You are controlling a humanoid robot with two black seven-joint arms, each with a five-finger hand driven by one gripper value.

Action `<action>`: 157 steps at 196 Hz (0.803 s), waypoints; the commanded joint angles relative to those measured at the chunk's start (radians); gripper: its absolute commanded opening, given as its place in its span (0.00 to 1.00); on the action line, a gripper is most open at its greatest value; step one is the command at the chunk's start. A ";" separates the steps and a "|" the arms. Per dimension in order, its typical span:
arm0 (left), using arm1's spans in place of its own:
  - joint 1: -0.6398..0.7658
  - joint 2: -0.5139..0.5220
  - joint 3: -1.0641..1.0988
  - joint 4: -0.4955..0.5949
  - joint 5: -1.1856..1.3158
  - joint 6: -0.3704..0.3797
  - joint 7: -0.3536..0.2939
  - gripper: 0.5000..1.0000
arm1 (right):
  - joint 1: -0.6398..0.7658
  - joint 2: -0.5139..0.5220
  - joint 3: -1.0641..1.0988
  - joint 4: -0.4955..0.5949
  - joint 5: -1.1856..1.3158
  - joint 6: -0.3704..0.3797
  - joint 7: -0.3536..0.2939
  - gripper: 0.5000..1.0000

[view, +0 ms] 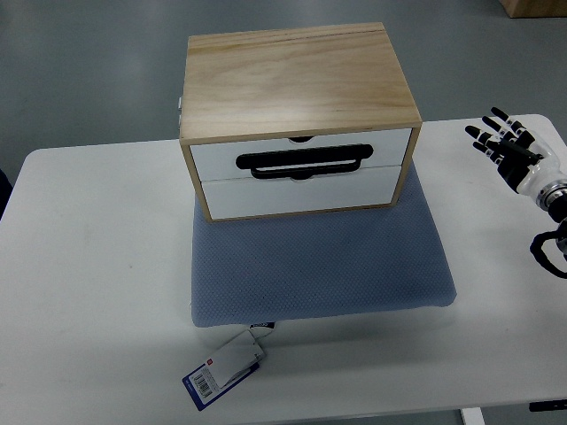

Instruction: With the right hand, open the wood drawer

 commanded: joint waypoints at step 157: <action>-0.003 0.000 -0.002 0.003 -0.002 0.010 0.000 1.00 | 0.001 -0.009 0.000 0.000 0.000 0.025 0.000 0.86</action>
